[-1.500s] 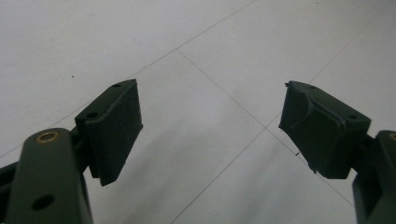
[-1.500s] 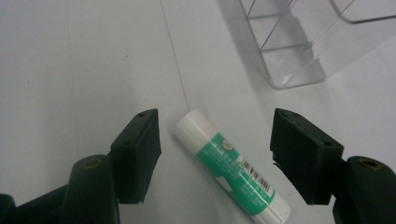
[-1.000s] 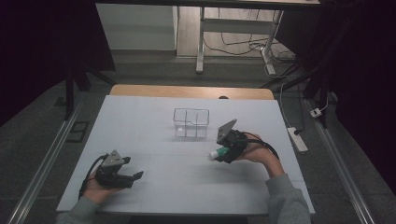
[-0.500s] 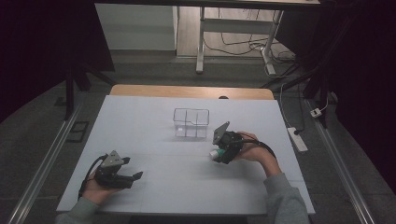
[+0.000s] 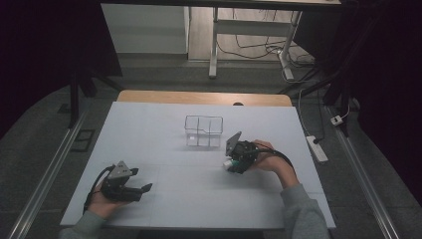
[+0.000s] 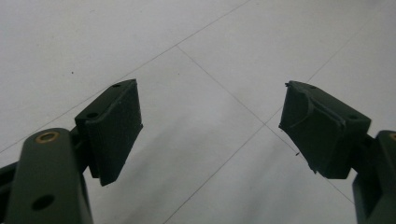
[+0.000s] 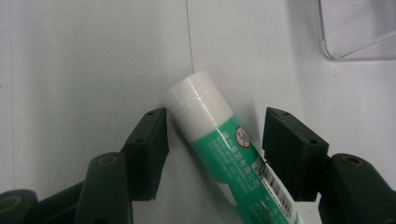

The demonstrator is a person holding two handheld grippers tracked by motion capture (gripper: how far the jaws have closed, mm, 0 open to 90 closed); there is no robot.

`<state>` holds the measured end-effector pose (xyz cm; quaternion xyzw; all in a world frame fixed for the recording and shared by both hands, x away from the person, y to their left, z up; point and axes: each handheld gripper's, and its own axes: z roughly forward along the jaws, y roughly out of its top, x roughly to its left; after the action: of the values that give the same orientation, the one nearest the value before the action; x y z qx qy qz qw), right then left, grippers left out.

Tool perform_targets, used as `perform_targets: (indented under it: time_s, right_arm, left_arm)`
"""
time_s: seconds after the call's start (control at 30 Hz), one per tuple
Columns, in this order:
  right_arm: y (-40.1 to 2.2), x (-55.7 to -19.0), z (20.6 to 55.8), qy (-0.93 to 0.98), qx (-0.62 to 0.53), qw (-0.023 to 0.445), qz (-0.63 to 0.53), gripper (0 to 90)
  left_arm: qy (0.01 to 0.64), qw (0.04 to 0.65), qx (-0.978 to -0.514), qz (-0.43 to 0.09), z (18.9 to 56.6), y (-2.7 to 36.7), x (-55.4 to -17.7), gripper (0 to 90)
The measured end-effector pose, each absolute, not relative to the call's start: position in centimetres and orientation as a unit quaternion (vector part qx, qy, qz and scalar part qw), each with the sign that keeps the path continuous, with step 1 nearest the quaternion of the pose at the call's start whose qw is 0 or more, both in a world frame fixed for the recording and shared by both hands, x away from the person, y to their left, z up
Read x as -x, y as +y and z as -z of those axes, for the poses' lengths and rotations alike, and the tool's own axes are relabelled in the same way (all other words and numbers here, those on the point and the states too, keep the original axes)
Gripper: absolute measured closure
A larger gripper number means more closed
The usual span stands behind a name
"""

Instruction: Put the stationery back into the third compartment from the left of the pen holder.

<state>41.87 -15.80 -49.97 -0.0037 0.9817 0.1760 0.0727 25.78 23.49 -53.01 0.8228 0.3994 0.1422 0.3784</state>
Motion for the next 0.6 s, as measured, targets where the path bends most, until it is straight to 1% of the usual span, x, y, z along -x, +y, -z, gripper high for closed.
perform_targets:
  time_s: [0.1, 0.2, 0.3, 0.33, 0.43, 0.6]
  right_arm:
    - [-15.86, -41.92, 49.99, 0.981, 0.006, 0.069, -0.179, 44.7]
    - [-15.9, -41.88, 49.93, 0.982, 0.008, 0.06, -0.177, 53.4]
    - [-15.92, -41.94, 49.94, 0.983, 0.012, 0.038, -0.179, 61.9]
    - [-15.92, -41.84, 49.89, 0.983, 0.013, 0.044, -0.177, 63.7]
    - [-15.82, -41.73, 49.87, 0.983, 0.018, 0.042, -0.176, 64.7]
    - [-15.88, -41.79, 49.64, 0.981, 0.01, 0.054, -0.184, 64.9]
  left_arm:
    - [0.399, 0.378, -0.823, -0.143, 53.01, 23.46, -25.75, 20.2]
    - [0.399, 0.377, -0.823, -0.142, 53.02, 23.44, -25.77, 20.2]
    - [0.4, 0.378, -0.823, -0.143, 53.02, 23.44, -25.75, 20.2]
    - [0.4, 0.378, -0.823, -0.143, 53.01, 23.45, -25.75, 20.2]
    - [0.4, 0.377, -0.823, -0.143, 53.02, 23.48, -25.74, 20.2]
    - [0.4, 0.377, -0.823, -0.143, 53.02, 23.54, -25.74, 20.2]
